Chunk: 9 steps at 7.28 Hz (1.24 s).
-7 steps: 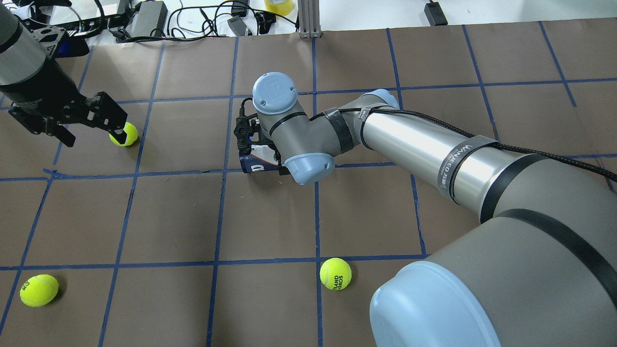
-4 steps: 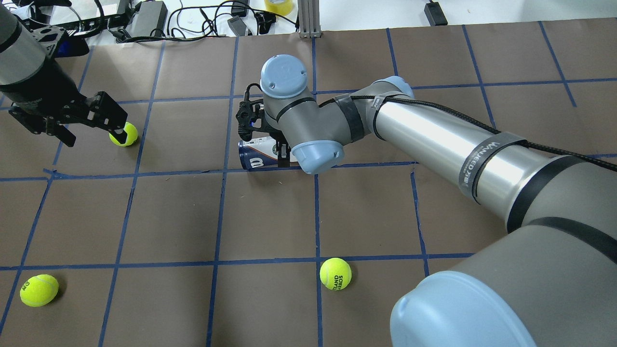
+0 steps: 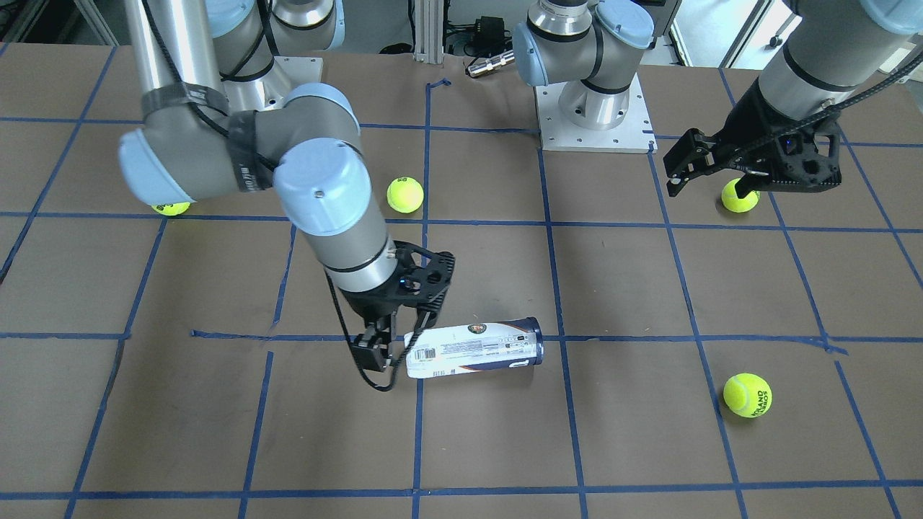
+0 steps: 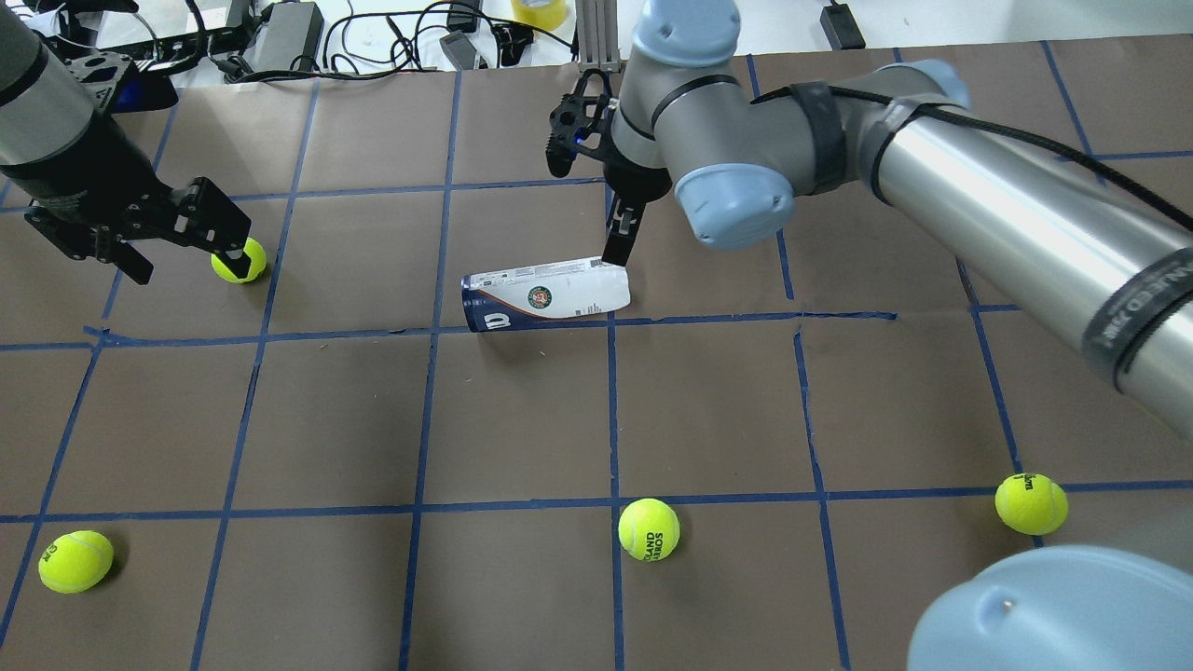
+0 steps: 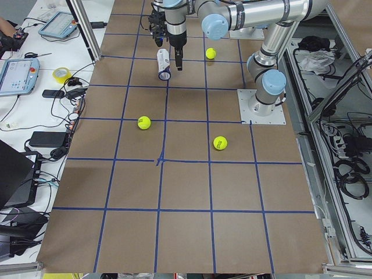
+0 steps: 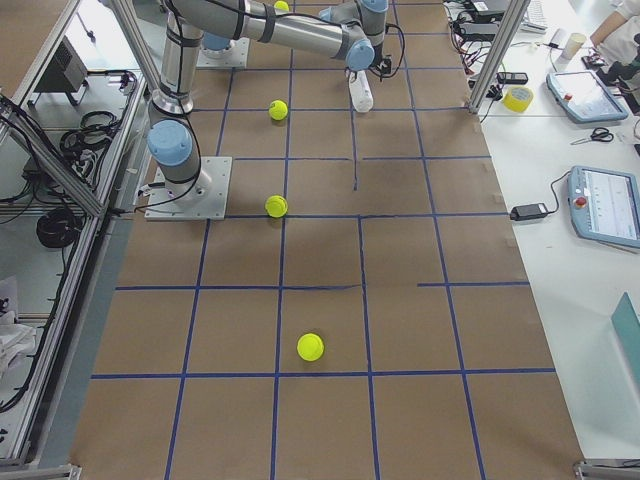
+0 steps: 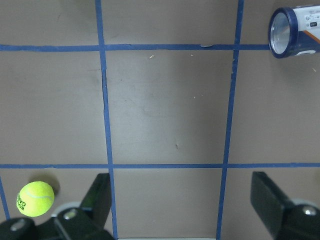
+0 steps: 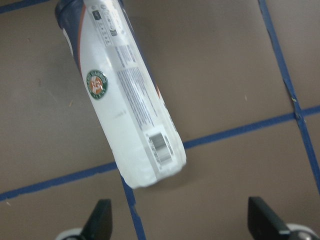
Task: Lift up tennis ball bucket
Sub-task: 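Open the right gripper and raise it away from the can, then move the left gripper to the can's navy lid end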
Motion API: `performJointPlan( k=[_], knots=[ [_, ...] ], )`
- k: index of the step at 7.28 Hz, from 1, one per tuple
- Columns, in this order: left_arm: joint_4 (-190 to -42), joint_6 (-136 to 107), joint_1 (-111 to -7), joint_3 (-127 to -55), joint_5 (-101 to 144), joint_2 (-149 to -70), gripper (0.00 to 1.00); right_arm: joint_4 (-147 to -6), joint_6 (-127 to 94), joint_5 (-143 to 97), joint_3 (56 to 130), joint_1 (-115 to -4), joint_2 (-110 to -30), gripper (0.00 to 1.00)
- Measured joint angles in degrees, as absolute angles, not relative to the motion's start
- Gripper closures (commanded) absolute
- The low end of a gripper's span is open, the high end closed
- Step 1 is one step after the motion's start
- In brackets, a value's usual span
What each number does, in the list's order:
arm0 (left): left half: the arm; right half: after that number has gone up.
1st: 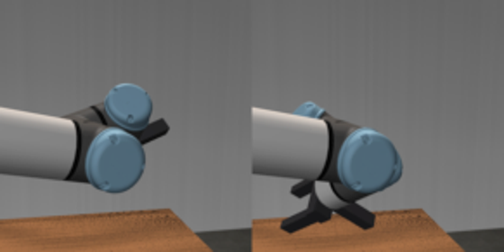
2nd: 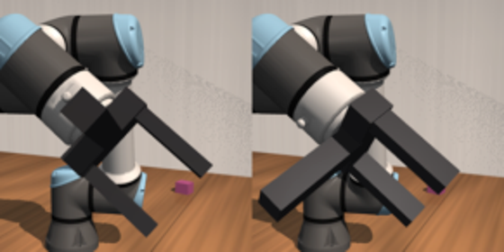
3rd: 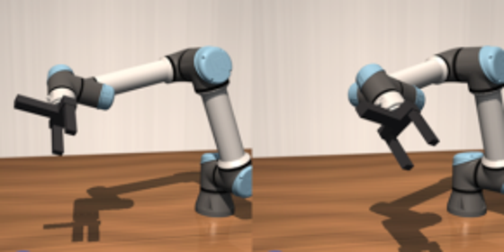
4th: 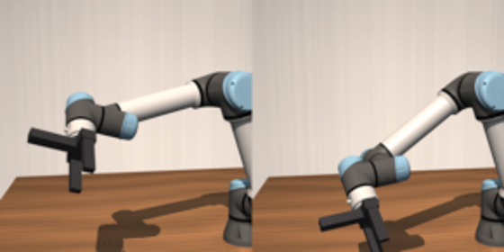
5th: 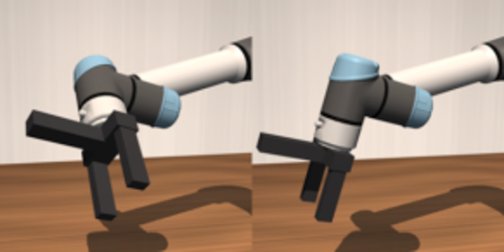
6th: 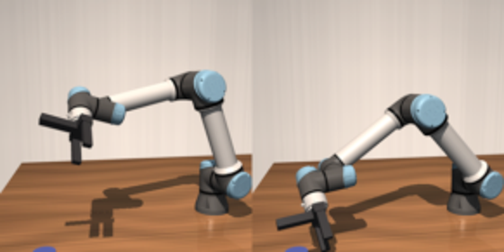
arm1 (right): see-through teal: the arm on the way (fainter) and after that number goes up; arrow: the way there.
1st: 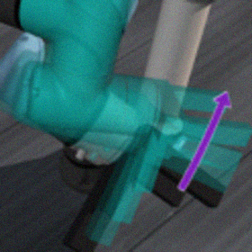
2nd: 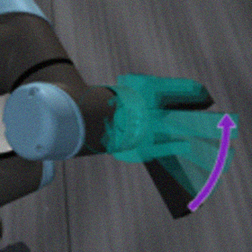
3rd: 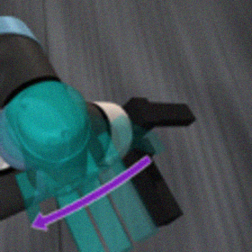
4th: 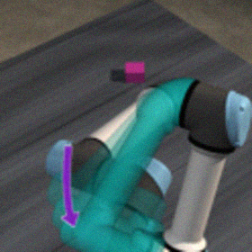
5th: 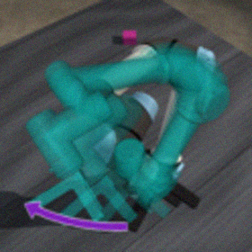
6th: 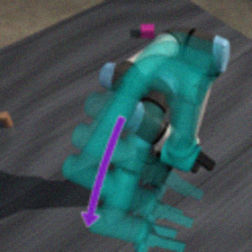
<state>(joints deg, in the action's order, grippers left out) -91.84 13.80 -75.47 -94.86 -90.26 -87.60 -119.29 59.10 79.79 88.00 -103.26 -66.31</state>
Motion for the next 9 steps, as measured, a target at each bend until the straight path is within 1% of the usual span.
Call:
performJointPlan(
  k=[2, 3, 5, 8, 9],
  knots=[
    [-91.15, 19.49, -75.37, -94.96, -85.63, -88.97, 0.00, -113.56, 58.40, 79.34, 88.20, -95.81, -71.13, 0.00],
    [-90.26, 21.42, -75.35, -95.31, -81.15, -90.08, 0.00, -112.04, 57.01, 79.49, 88.26, -93.80, -73.09, 0.00],
    [-84.64, 22.59, -75.33, -97.96, -73.07, -93.45, 0.00, -108.57, 49.02, 80.27, 88.27, -93.00, -76.92, 0.00],
    [-72.56, 21.11, -75.34, -101.91, -61.48, -100.41, 0.00, -97.70, 36.64, 85.07, 88.18, -92.93, -87.18, 0.00],
    [-69.14, 18.63, -75.44, -102.57, -58.53, -102.69, 0.00, -94.57, 31.22, 87.05, 87.76, -92.93, -89.32, 0.00]
  ],
)
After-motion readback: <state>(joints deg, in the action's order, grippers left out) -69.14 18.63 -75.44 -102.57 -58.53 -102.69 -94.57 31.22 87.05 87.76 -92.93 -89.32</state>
